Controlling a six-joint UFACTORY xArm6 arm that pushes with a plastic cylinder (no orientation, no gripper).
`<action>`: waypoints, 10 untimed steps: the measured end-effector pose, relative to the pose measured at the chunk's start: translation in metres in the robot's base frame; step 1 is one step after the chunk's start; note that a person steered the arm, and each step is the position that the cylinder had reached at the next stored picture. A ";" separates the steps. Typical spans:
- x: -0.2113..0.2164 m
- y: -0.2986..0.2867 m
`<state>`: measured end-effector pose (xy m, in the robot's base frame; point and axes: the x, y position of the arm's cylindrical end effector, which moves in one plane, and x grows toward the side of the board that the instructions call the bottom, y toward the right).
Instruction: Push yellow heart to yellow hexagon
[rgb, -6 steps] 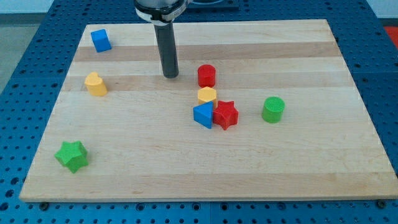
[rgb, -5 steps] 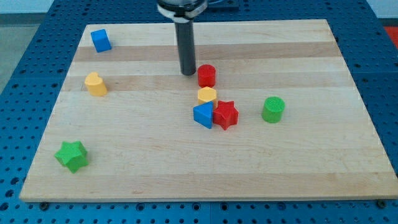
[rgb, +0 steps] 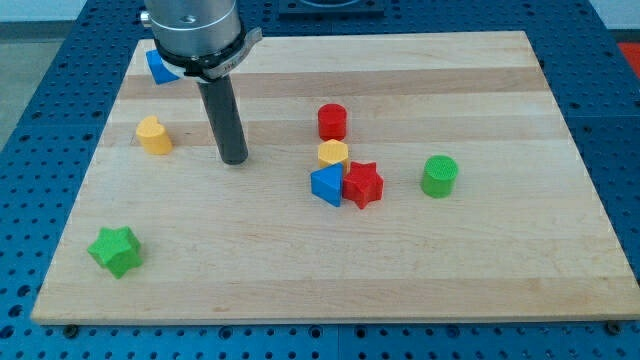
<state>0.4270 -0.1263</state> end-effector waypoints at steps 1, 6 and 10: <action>0.000 -0.052; 0.010 -0.130; -0.043 -0.118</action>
